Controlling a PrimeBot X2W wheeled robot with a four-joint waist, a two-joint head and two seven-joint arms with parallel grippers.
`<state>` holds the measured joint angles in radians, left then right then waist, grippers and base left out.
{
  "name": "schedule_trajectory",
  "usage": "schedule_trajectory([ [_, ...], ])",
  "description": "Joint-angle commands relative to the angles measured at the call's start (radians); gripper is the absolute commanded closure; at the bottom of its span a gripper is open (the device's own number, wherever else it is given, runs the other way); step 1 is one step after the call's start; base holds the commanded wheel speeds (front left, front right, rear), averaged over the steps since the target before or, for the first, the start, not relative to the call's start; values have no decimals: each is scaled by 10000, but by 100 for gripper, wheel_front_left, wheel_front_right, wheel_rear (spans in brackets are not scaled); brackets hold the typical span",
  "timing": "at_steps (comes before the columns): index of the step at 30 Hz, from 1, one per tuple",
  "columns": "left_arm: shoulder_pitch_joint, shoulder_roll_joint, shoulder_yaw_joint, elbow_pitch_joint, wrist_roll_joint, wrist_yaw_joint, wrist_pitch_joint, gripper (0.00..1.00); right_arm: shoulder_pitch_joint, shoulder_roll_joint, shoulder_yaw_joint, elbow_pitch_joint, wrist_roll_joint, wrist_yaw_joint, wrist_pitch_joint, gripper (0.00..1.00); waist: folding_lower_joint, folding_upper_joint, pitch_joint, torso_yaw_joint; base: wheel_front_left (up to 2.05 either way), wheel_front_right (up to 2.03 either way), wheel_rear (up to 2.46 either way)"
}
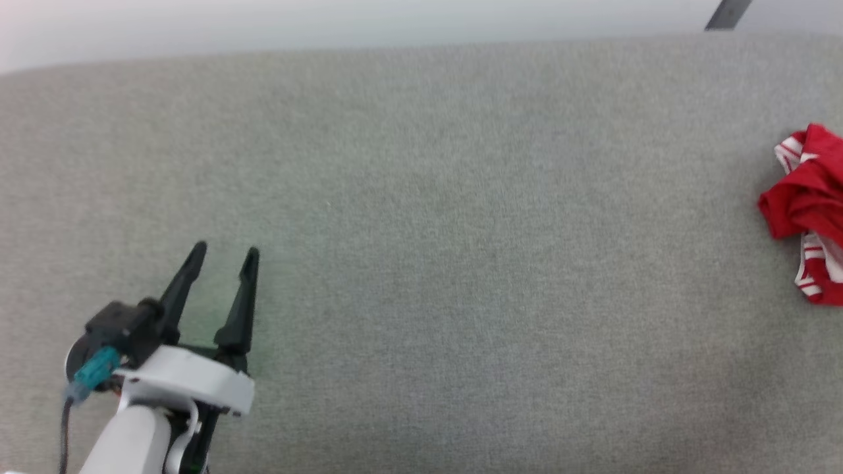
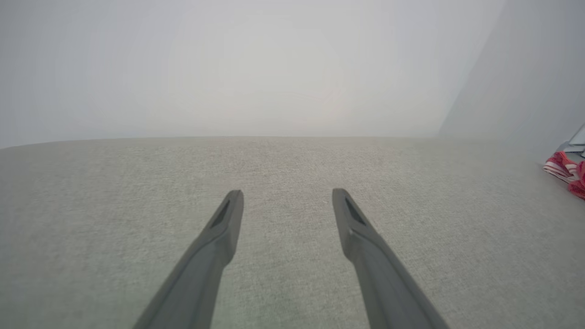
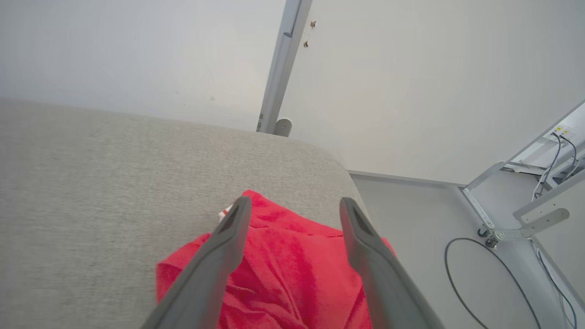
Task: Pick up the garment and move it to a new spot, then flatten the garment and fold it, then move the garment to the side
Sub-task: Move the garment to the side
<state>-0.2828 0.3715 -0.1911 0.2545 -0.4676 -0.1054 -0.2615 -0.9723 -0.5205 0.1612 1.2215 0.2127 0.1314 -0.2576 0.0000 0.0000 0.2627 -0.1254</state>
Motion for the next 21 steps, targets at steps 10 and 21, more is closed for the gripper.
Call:
schedule_trajectory([
  [10, 1743, -156, 1061, -324, -113, 74, -35, 0, 3074, 1282, -640, -3430, 95, -17, -71, 0, 0, 0, -1959, 346, 0, 0, 0],
  [21, 3005, -138, 2078, -452, 247, -9, -37, 0, 6107, 2138, -1438, -6472, -324, -17, -72, 0, 0, 0, -2722, 477, 0, 0, 0],
])
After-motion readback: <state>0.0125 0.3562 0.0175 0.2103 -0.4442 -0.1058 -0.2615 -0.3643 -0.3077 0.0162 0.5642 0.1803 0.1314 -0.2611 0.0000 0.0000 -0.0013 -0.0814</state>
